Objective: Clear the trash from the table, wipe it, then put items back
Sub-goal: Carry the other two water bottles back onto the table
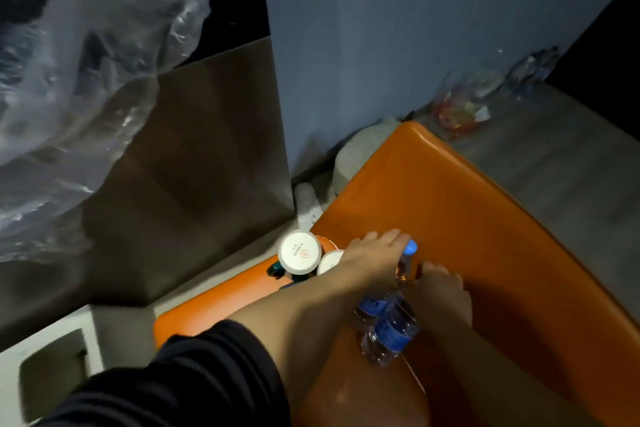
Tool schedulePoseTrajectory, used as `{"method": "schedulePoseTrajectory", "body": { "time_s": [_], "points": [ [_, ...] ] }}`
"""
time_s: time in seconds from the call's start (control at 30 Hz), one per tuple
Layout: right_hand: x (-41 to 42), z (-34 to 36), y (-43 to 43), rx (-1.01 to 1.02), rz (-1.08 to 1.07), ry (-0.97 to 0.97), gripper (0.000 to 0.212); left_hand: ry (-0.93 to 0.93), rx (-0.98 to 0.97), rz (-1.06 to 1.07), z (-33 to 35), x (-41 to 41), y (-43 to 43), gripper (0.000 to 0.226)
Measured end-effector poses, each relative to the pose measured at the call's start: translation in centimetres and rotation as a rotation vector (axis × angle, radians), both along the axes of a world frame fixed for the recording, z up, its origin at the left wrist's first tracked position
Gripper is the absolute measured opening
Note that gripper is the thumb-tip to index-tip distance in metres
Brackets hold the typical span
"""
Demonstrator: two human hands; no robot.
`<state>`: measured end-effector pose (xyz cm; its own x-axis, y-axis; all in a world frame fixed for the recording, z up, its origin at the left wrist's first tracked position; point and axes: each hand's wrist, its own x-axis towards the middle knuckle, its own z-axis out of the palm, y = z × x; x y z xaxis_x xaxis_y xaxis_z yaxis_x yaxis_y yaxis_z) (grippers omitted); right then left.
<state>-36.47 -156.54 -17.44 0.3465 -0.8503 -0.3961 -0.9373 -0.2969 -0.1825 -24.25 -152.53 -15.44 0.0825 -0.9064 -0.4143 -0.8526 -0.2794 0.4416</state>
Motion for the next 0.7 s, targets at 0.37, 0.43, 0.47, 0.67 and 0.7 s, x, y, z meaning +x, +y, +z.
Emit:
{"method": "schedulePoseTrajectory", "body": {
  "time_s": [0.37, 0.43, 0.47, 0.67, 0.7],
  "points": [
    [-2.0, -0.1, 1.0, 0.054, -0.076, -0.212, 0.029, -0.105, -0.099, -0.036, -1.6, -2.0, 0.6, 0.057],
    [-2.5, -0.2, 1.6, 0.199, -0.146, -0.242, 0.031, -0.087, -0.114, -0.030, -1.9, -2.3, 1.7, 0.047],
    [-2.9, -0.3, 2.0, 0.269, -0.180, -0.240, 0.031, -0.062, -0.116, -0.020, -2.0, -2.3, 2.3, 0.038],
    [-3.7, -0.1, 5.0, 0.307, -0.202, -0.118, 0.038, 0.026, -0.057, 0.043, -2.4, -2.7, 6.3, 0.028],
    [-3.6, 0.3, 5.5, 0.312, -0.200, -0.080, 0.039, 0.035, -0.041, 0.056, -2.3, -2.8, 6.9, 0.027]
  ]
}}
